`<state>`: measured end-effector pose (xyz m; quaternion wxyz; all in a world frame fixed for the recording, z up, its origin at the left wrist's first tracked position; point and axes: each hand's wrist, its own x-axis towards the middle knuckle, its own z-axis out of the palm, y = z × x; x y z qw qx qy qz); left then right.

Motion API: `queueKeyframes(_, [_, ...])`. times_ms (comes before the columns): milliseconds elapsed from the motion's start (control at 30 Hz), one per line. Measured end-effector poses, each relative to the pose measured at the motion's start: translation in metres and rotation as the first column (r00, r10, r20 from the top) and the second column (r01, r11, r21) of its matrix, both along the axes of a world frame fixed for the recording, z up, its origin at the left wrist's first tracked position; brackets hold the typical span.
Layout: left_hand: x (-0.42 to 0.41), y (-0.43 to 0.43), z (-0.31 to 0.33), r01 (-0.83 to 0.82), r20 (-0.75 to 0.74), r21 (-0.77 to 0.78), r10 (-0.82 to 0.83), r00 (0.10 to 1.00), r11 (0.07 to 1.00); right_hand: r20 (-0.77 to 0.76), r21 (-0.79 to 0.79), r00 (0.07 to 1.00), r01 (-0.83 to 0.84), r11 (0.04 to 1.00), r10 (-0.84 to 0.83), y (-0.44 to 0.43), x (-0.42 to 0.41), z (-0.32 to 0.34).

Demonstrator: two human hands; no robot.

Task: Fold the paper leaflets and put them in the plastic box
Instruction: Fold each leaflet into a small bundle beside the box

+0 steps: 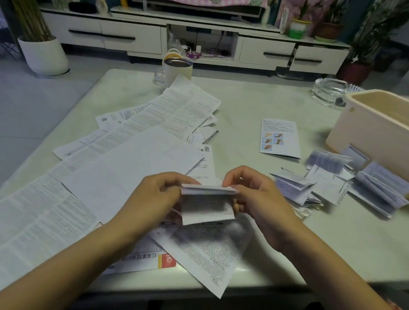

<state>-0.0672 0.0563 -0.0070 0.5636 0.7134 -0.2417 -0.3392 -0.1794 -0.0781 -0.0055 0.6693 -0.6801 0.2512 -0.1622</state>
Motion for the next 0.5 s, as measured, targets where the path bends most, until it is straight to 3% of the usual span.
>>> queueKeyframes(100, [0.001,-0.003,0.007,-0.024,-0.302,-0.056,0.006,0.953,0.998,0.025,-0.035,1.0,0.016,0.999,-0.015,-0.001,0.0,-0.001])
queueKeyframes(167, [-0.001,-0.002,0.008,0.022,-0.375,-0.074,-0.048,0.926,0.997,0.045,-0.1,0.999,0.021,0.995,-0.016,0.0,0.0,-0.002])
queueKeyframes(267, [-0.007,0.0,0.002,0.107,-0.234,-0.023,-0.109,0.966,0.994,0.037,-0.206,0.999,0.006,0.978,0.001,0.002,-0.001,-0.007])
queueKeyframes(400, [-0.006,-0.002,-0.002,0.09,-0.008,-0.035,-0.09,0.996,0.995,0.061,-0.109,0.998,0.012,0.994,-0.005,0.002,0.002,-0.004])
queueKeyframes(500, [-0.004,-0.006,-0.001,0.062,0.104,-0.078,-0.054,0.993,0.995,0.055,-0.128,0.997,-0.054,0.99,0.061,0.002,0.002,-0.005])
